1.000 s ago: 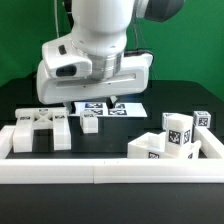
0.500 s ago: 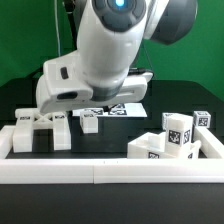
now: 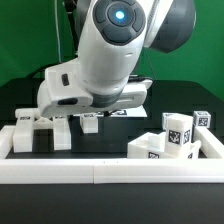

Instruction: Assemble chair

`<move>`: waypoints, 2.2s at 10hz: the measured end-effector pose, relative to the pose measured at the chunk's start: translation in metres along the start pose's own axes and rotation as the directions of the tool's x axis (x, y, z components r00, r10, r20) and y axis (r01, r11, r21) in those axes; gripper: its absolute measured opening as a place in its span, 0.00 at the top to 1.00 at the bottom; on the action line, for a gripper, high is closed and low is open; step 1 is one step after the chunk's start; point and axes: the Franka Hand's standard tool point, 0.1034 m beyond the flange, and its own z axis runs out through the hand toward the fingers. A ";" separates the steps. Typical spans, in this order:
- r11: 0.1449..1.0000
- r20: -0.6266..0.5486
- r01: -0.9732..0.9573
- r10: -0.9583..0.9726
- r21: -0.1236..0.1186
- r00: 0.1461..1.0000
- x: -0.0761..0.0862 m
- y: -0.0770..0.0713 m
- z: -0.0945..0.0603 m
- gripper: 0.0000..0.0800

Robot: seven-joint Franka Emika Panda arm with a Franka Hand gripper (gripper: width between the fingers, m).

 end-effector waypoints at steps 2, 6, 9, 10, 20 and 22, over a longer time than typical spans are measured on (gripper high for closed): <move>1.000 -0.001 -0.001 0.001 0.001 1.000 0.000 0.001 0.001 0.19; 1.000 0.011 -0.001 0.001 0.004 1.000 -0.002 -0.001 0.002 0.19; 1.000 0.054 0.003 -0.004 0.011 0.999 -0.002 -0.008 0.004 0.19; 1.000 0.055 0.004 -0.005 0.011 0.998 -0.002 -0.008 0.004 0.19; 1.000 0.037 0.007 -0.007 0.001 0.999 0.011 -0.010 0.022 0.19; 1.000 0.037 0.007 -0.007 0.001 0.999 0.012 -0.010 0.023 0.19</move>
Offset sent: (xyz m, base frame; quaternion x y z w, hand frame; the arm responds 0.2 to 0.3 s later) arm -0.0066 0.0050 0.0032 0.0159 -0.0010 -0.0021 0.9999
